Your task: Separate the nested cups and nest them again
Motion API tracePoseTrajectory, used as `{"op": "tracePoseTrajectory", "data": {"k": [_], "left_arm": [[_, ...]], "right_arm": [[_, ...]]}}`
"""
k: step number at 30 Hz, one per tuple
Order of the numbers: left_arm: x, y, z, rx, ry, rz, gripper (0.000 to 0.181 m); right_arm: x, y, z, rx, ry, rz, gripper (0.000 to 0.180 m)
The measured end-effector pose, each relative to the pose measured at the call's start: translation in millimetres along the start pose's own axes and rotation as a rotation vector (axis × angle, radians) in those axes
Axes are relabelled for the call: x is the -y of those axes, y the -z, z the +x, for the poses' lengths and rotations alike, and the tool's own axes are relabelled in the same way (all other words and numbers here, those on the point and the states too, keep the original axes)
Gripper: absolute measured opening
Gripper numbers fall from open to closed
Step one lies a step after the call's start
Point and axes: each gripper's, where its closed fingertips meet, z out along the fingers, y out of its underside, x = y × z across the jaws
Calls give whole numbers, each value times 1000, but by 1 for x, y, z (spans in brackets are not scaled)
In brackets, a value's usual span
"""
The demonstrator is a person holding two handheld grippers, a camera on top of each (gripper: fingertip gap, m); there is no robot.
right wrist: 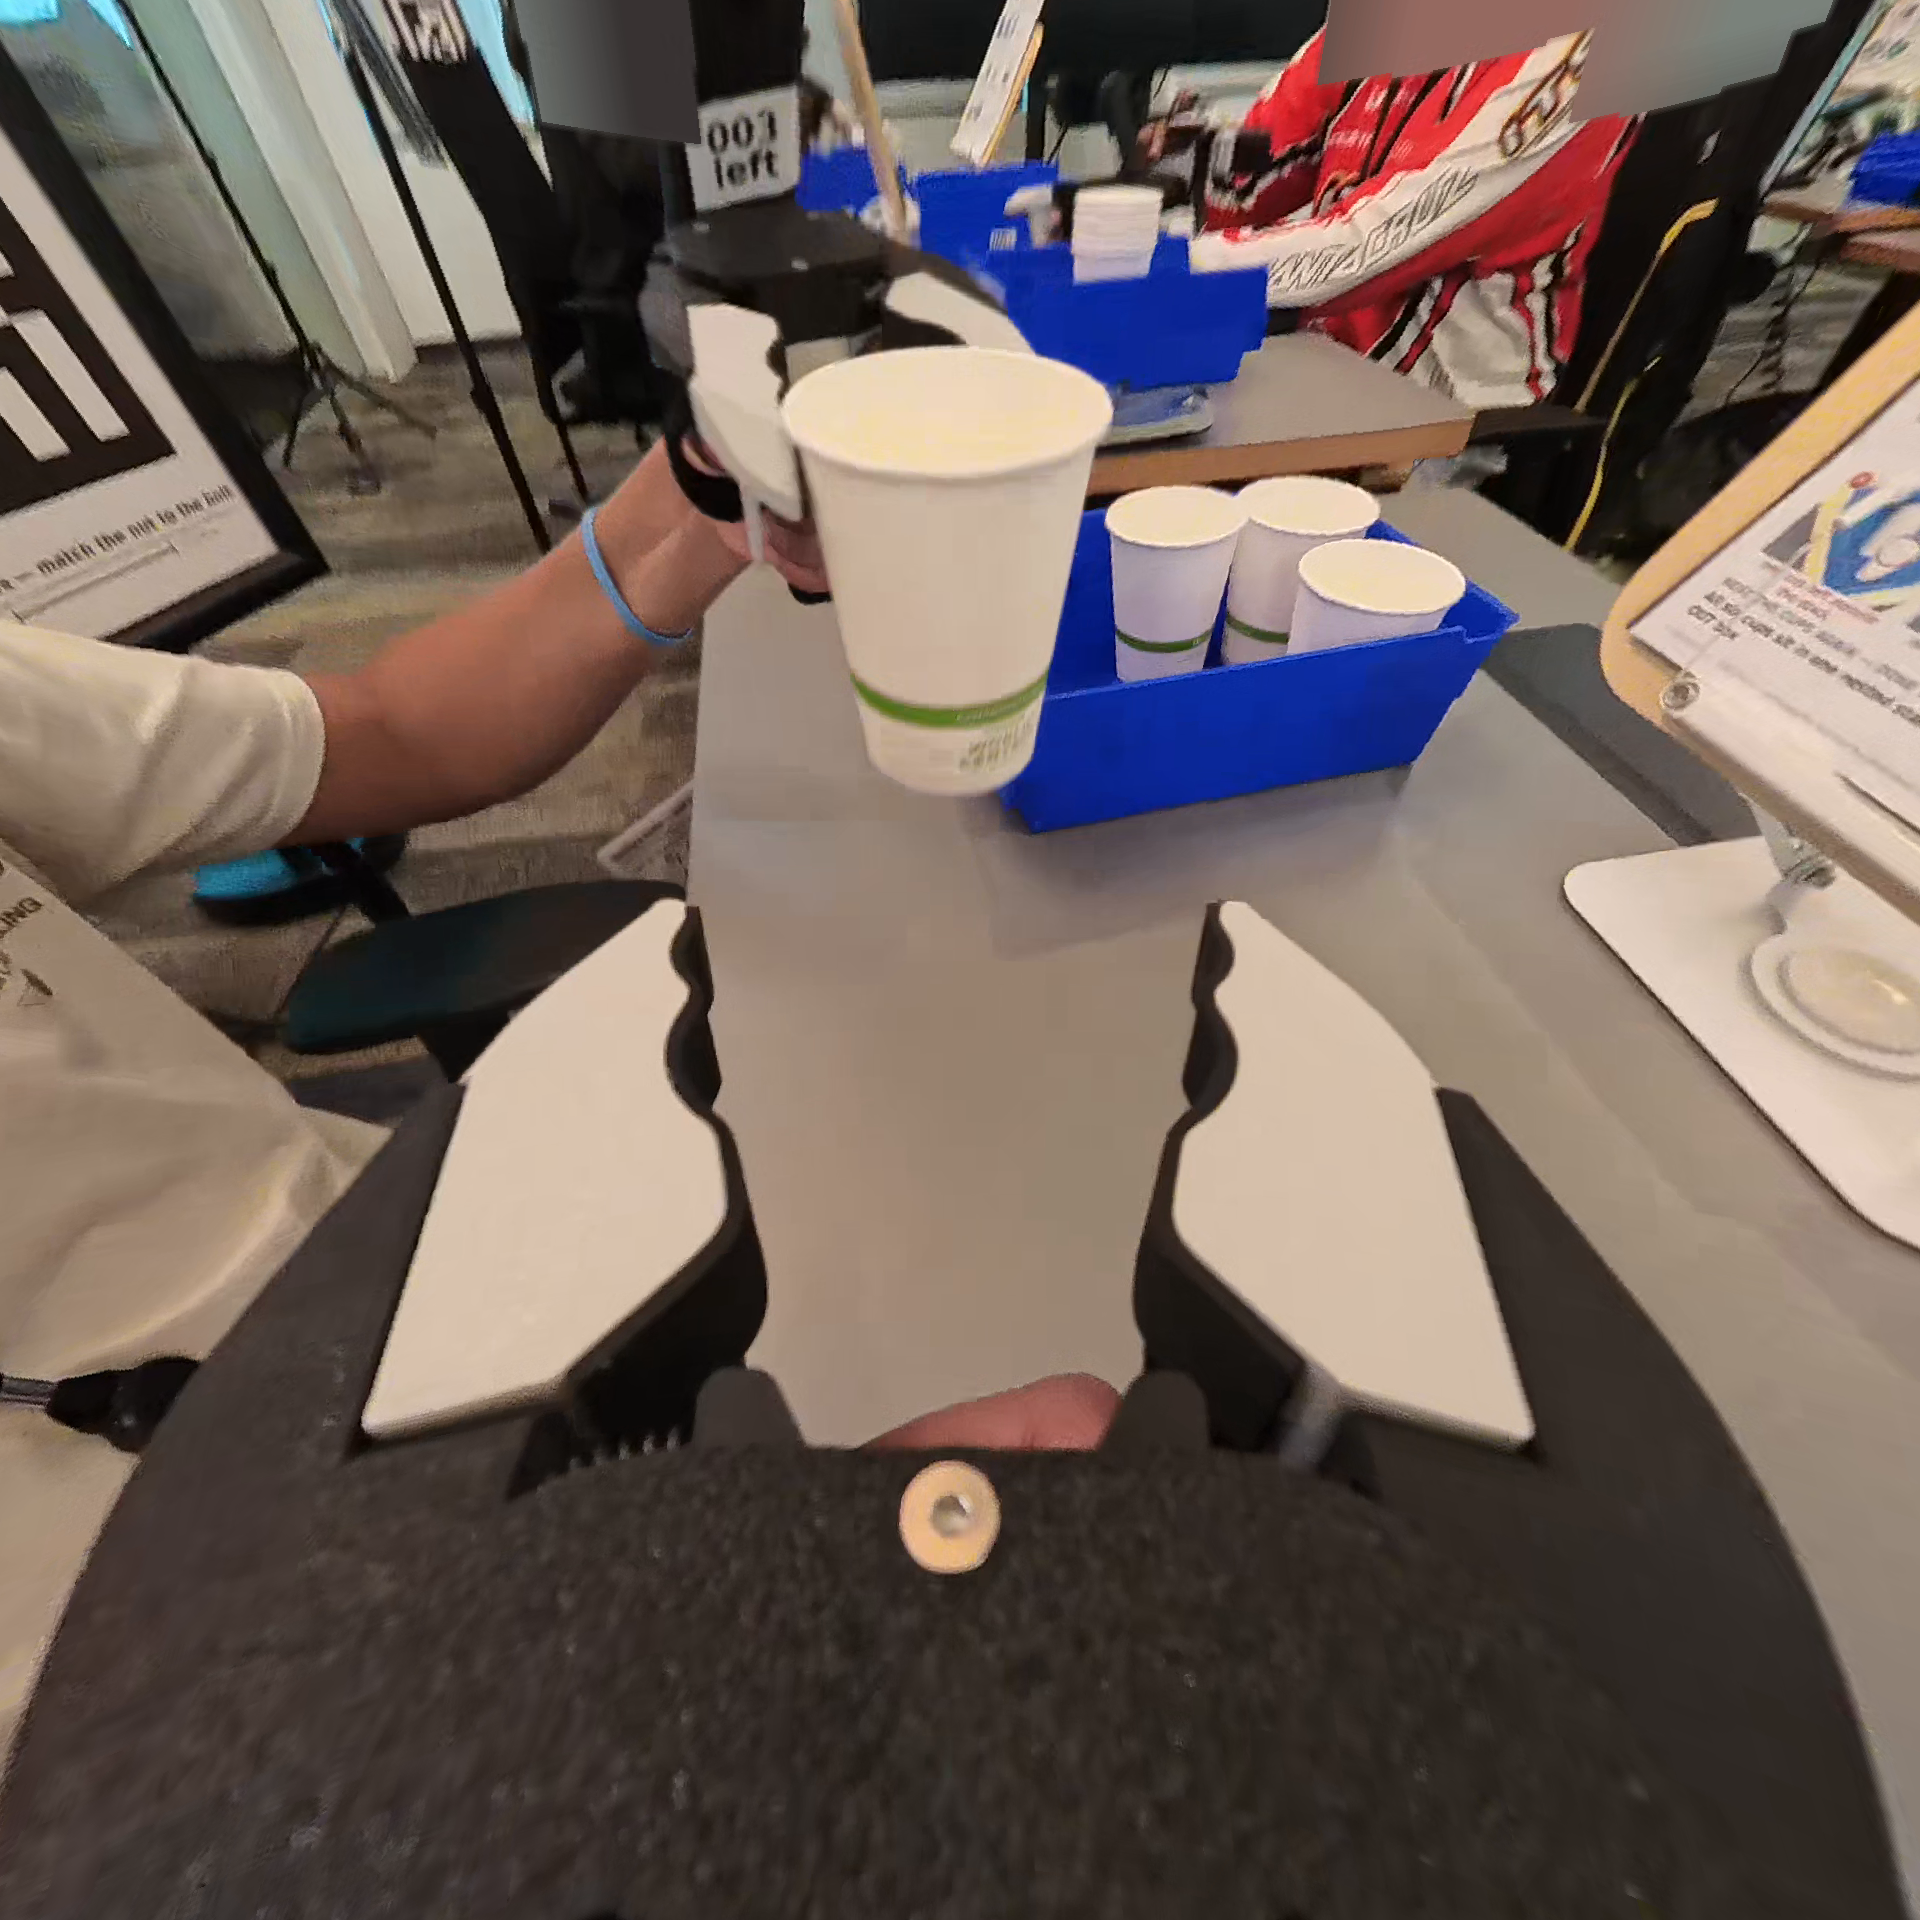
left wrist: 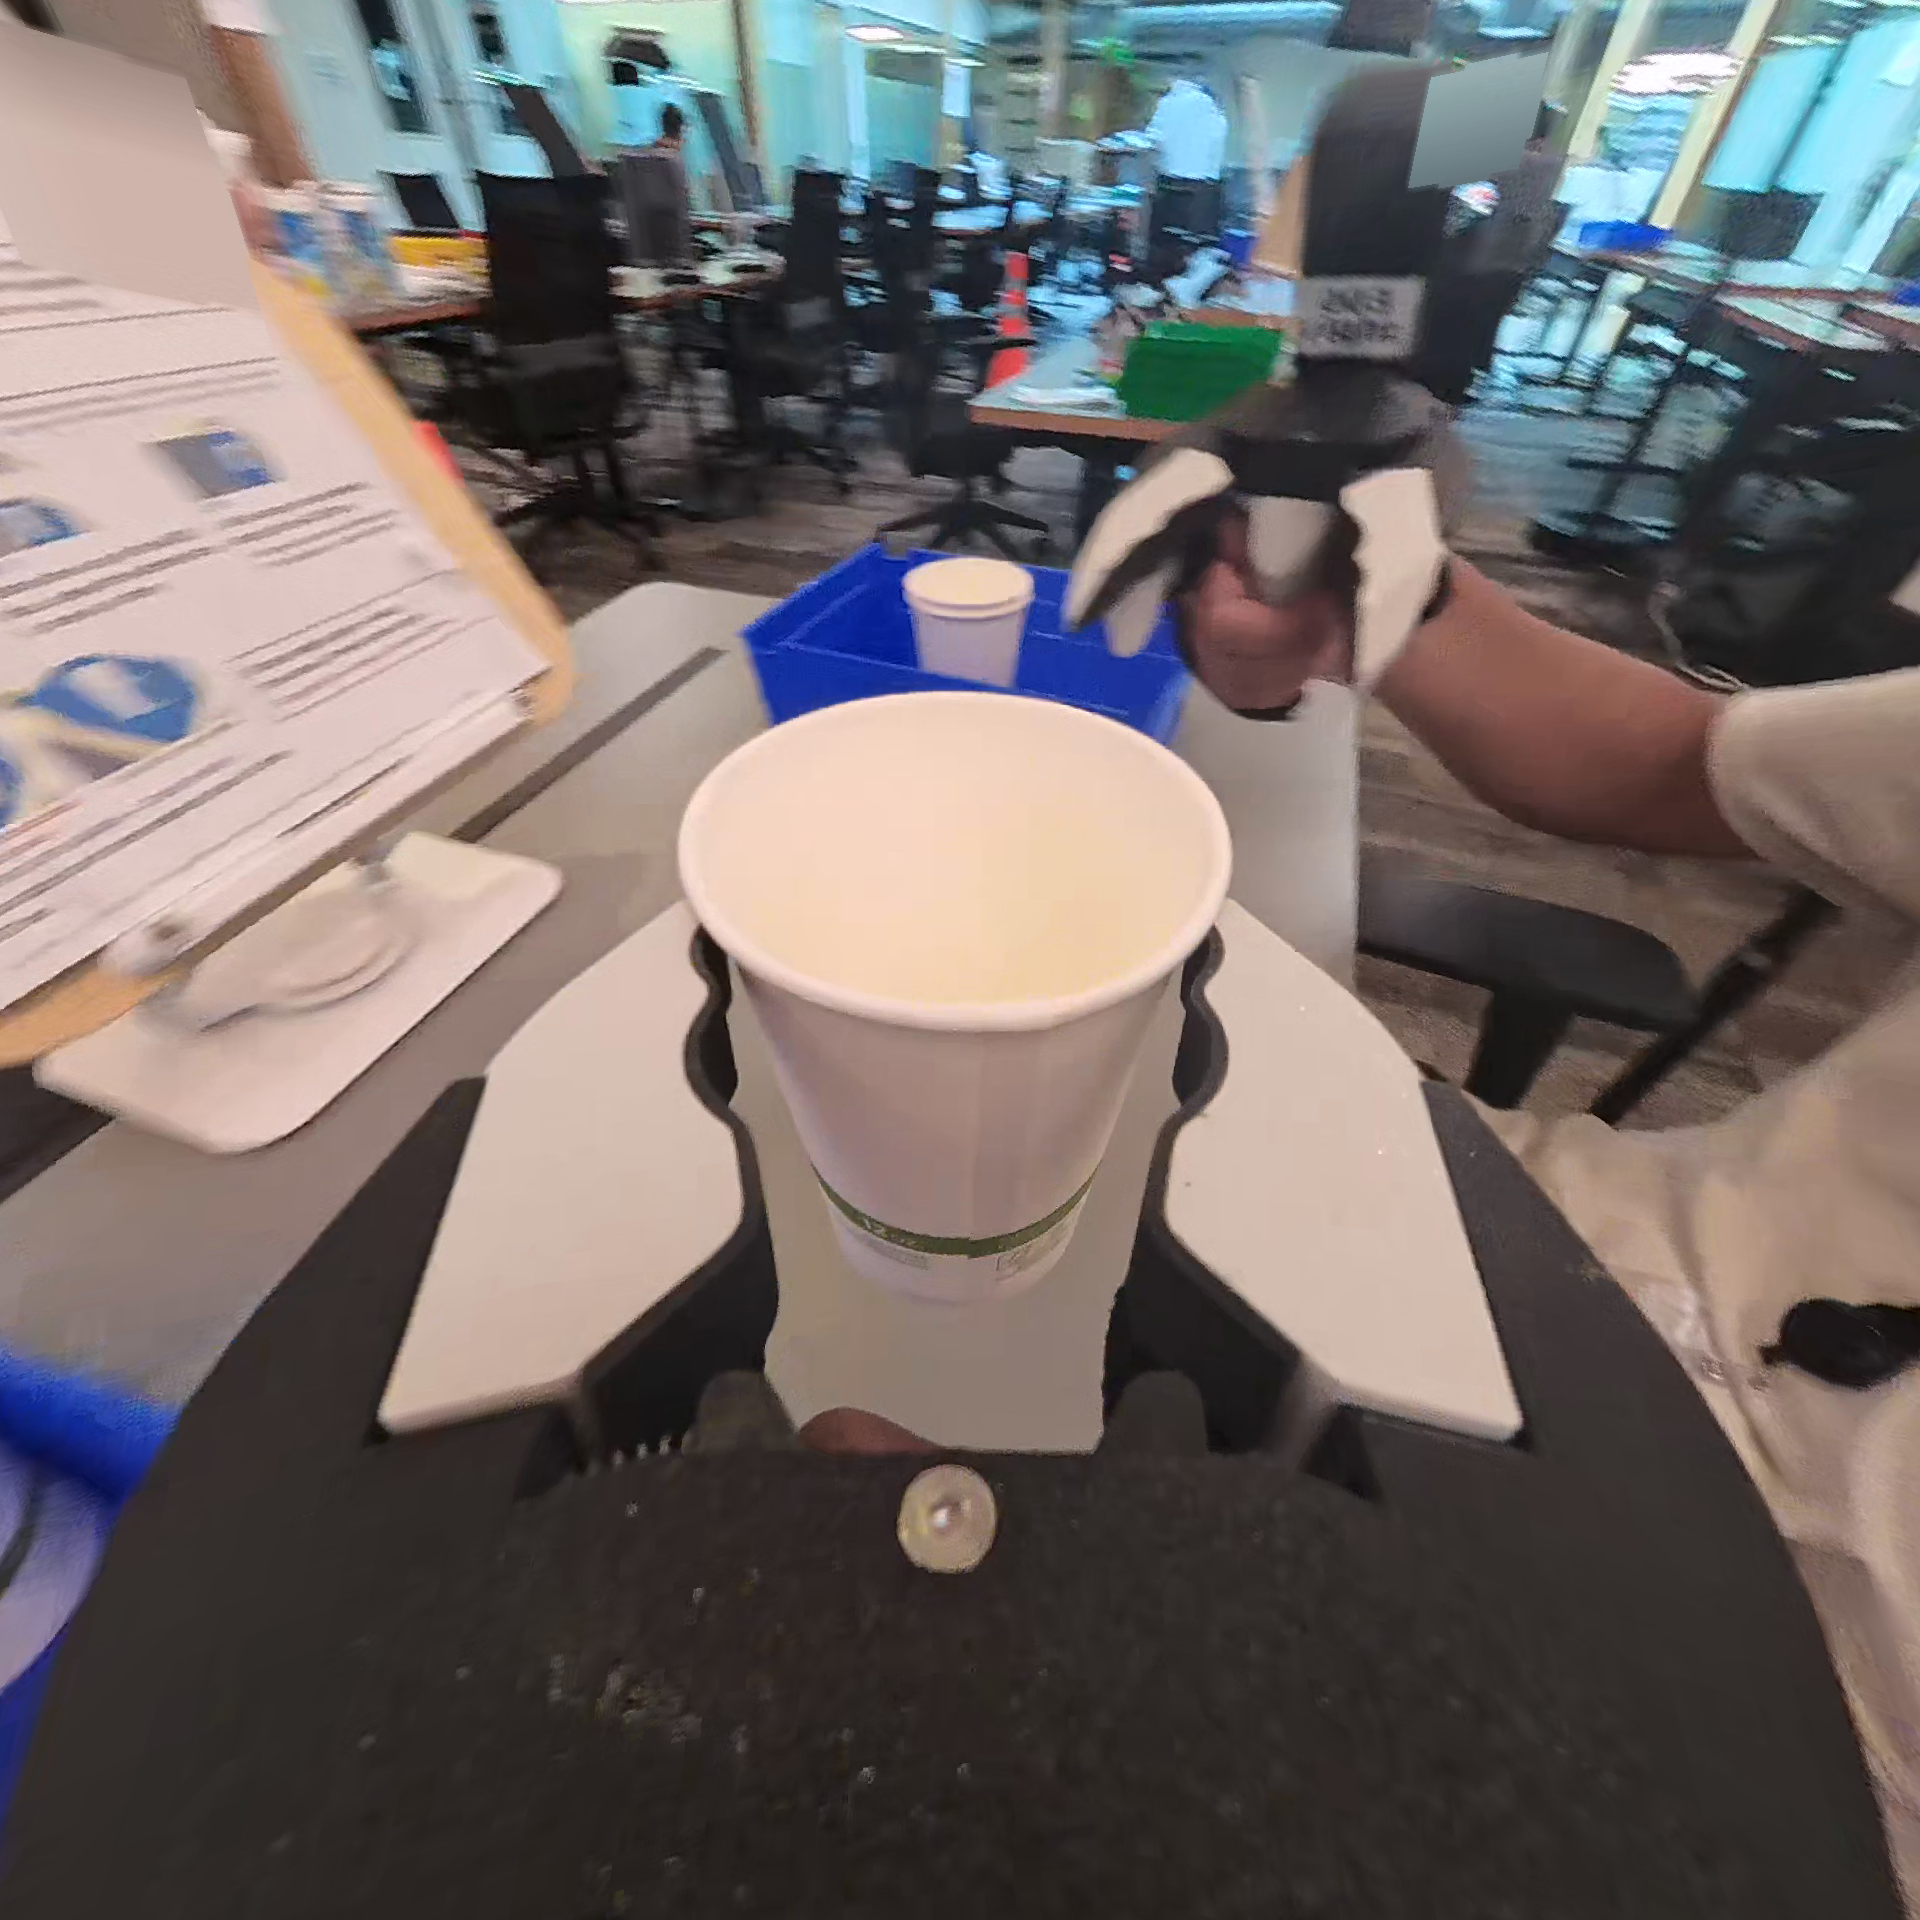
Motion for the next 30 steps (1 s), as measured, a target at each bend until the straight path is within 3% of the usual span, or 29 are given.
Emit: {"op": "tracePoseTrajectory", "data": {"k": [6, 14, 21, 27, 30], "left_arm": [[9, -60, 41, -243, -30, -45, 83], [-7, -103, 60, -320, -93, -145, 83], [-20, -122, 61, -302, -117, -223, 83], [-12, -121, 63, -261, -97, -170, 82], [-2, -103, 61, -236, -63, -95, 91]], "right_arm": [[9, -30, 3, 59, 52, -74, 92], [-6, -33, 2, 107, 19, -97, 96], [-20, -32, 5, 73, 70, -153, 96], [-16, -27, 6, 70, 72, -134, 94], [-18, -20, 11, 47, 66, -142, 94]]}}
